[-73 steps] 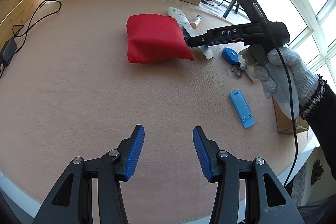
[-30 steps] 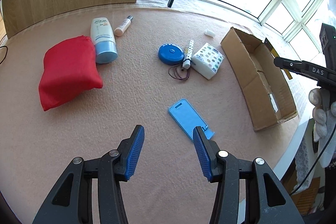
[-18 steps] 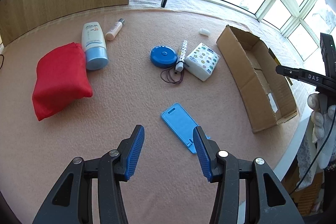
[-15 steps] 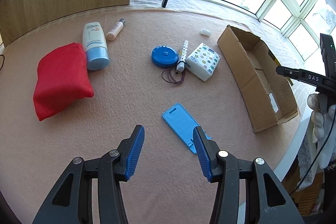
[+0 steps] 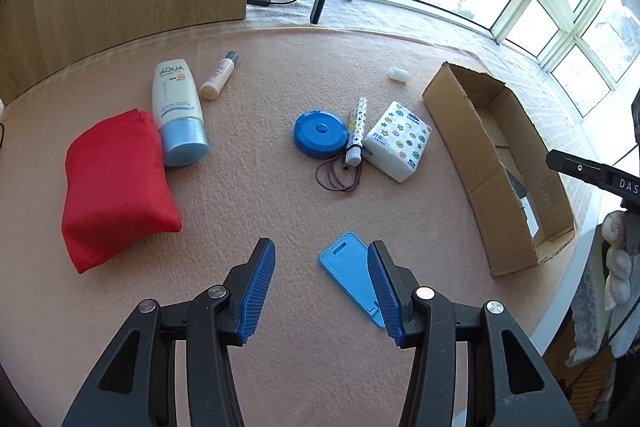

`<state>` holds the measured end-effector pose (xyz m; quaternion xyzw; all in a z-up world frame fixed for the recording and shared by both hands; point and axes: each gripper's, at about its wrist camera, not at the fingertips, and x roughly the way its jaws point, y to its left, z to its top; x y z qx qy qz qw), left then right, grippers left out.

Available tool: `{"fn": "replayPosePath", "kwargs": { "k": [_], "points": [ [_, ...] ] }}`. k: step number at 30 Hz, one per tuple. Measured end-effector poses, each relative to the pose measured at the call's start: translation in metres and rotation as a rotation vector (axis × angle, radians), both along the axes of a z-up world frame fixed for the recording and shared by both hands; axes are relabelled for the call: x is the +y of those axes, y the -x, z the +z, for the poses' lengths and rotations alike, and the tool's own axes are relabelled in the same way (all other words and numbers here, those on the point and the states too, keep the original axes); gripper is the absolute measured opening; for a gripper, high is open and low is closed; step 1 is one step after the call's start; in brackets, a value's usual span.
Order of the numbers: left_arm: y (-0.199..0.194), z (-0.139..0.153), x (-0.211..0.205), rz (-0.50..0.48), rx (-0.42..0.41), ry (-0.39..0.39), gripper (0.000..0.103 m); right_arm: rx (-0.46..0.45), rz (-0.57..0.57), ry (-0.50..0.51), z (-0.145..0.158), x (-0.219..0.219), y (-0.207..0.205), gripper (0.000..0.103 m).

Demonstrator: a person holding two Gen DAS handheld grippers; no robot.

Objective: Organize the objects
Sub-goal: 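Carry the black card into the cardboard box and release it, then grasp the patterned lighter with the left tool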

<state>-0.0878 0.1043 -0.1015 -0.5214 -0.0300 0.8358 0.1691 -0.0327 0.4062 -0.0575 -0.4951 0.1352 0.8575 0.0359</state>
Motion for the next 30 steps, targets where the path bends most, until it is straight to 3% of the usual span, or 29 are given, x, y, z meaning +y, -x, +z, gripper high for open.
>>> {"fn": "replayPosePath", "kwargs": {
  "k": [5, 10, 23, 30],
  "points": [
    [0.037, 0.005, 0.012, 0.004, 0.018, -0.017, 0.052, 0.015, 0.016, 0.032, 0.006, -0.019, -0.007, 0.054],
    [0.070, -0.009, 0.028, 0.025, -0.003, -0.031, 0.052, 0.020, 0.022, 0.063, 0.002, -0.035, -0.012, 0.054],
    [0.148, -0.023, 0.060, 0.025, -0.064, -0.044, 0.050, 0.015, -0.020, 0.110, -0.006, -0.027, -0.023, 0.054],
    [0.164, -0.042, 0.089, -0.069, -0.117, 0.033, 0.050, 0.002, -0.043, 0.127, -0.013, -0.018, -0.032, 0.054]
  ]
}}
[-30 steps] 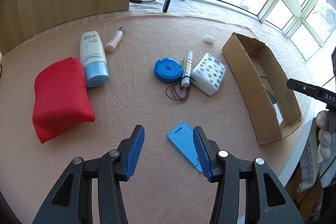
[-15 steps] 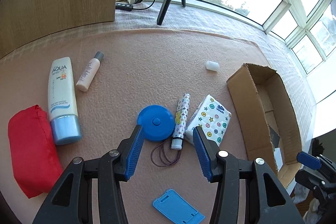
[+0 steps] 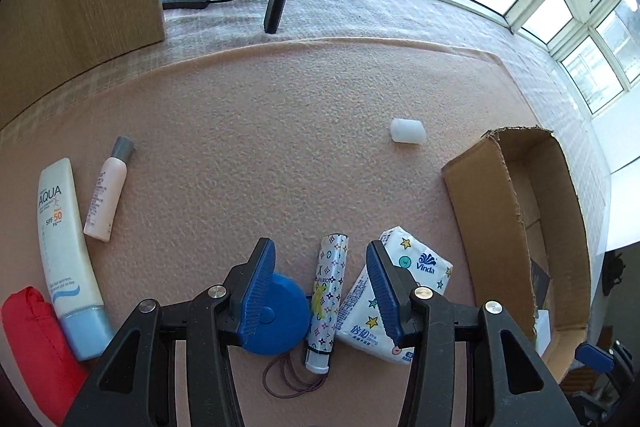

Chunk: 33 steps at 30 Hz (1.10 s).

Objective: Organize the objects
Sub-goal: 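Grasp the patterned lighter with the left tool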

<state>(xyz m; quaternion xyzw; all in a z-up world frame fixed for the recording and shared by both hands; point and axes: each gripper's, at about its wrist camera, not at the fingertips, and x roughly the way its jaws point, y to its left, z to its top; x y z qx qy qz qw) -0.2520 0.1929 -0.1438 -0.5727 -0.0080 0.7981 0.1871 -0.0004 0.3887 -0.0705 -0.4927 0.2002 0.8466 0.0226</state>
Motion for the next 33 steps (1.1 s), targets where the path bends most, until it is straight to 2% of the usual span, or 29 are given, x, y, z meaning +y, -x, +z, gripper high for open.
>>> {"fn": "replayPosePath", "kwargs": {
  "k": [4, 8, 14, 33],
  "points": [
    [0.004, -0.010, 0.007, -0.027, -0.014, 0.070, 0.050, -0.005, -0.009, 0.009, -0.003, 0.003, -0.004, 0.054],
    [0.002, -0.018, 0.002, -0.046, -0.003, 0.128, 0.041, -0.005, -0.014, 0.014, -0.003, 0.004, -0.004, 0.054],
    [-0.010, -0.018, -0.011, -0.072, 0.010, 0.144, 0.037, -0.010, 0.003, 0.023, -0.005, -0.004, 0.002, 0.054],
    [-0.085, -0.015, -0.087, -0.072, 0.098, 0.127, 0.036, -0.027, 0.150, 0.021, -0.011, -0.065, 0.022, 0.054]
  ]
}}
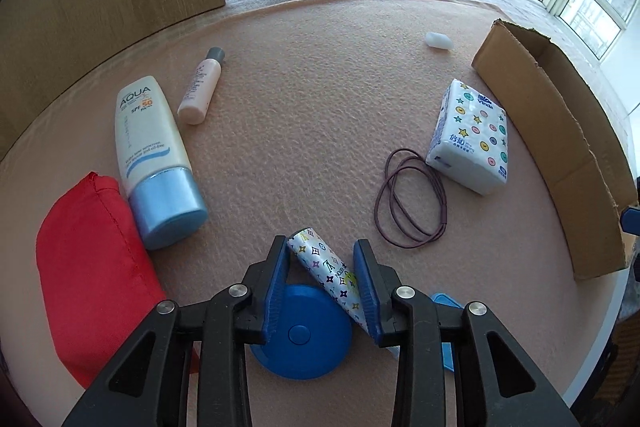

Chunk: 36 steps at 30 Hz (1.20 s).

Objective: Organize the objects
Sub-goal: 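Grasp the patterned lighter with the left tool, then lift the patterned lighter with the left tool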

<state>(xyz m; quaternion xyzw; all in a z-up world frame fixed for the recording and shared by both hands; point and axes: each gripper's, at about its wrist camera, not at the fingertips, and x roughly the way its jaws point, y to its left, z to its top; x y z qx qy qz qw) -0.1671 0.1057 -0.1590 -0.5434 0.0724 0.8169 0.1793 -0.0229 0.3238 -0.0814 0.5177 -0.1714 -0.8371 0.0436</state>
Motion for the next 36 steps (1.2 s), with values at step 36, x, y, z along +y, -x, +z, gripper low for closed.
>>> {"fn": "replayPosePath", "kwargs": {
  "k": [36],
  "points": [
    [-0.042, 0.004, -0.002, -0.024, -0.010, -0.128, 0.037, -0.076, 0.078, -0.008, -0.036, -0.034, 0.021, 0.054]
  ]
}}
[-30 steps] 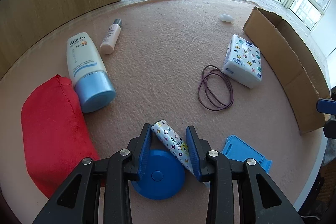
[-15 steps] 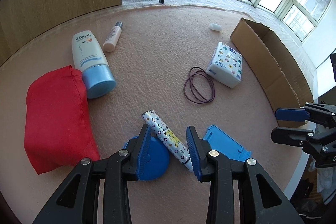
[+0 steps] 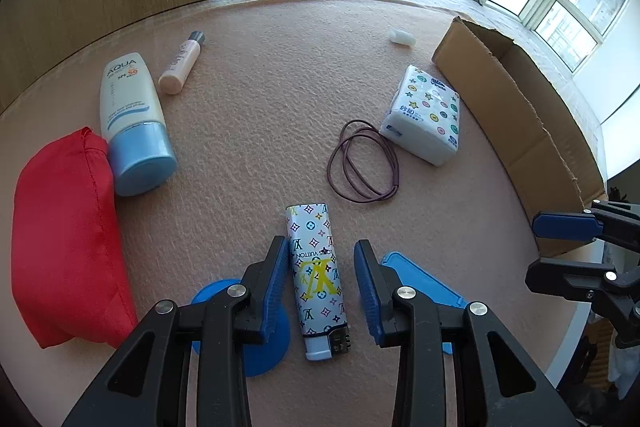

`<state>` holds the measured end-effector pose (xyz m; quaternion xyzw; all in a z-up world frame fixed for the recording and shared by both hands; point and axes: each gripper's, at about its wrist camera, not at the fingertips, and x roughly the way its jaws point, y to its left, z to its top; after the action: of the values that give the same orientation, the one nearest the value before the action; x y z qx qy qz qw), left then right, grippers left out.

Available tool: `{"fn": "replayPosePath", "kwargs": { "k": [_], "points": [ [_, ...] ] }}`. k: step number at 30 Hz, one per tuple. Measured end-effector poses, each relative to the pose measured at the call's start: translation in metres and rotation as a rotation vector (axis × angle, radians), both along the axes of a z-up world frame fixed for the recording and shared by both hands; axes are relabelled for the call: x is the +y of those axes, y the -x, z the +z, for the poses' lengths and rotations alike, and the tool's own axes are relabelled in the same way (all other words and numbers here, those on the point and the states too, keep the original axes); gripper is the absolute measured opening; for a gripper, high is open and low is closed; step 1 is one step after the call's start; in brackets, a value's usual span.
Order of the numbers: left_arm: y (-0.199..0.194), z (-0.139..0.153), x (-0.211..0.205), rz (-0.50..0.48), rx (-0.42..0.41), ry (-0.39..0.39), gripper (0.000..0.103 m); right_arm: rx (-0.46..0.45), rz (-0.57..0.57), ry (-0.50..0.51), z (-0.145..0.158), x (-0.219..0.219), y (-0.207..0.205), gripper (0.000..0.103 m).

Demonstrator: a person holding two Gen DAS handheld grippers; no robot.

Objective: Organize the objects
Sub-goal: 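Lift the patterned lighter with the left tool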

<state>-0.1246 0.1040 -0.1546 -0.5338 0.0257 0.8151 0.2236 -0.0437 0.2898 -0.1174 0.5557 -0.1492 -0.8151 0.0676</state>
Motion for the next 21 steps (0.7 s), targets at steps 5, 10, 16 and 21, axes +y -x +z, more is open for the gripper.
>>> {"fn": "replayPosePath", "kwargs": {
  "k": [5, 10, 16, 21],
  "points": [
    [0.000, 0.005, -0.005, 0.022, 0.003, 0.013, 0.037, -0.001, 0.006, 0.001, -0.001, -0.004, 0.002, 0.054],
    [0.015, 0.014, -0.002, 0.028, 0.014, 0.002, 0.037, 0.003, 0.033, 0.004, -0.004, -0.011, 0.012, 0.054],
    [0.007, 0.010, 0.009, -0.009, -0.003, 0.061, 0.037, 0.011, 0.042, 0.027, -0.002, -0.012, 0.042, 0.046],
    [-0.003, 0.001, 0.004, 0.013, -0.024, 0.072, 0.036, -0.027, 0.063, 0.090, -0.015, -0.011, 0.075, 0.036]
  ]
}}
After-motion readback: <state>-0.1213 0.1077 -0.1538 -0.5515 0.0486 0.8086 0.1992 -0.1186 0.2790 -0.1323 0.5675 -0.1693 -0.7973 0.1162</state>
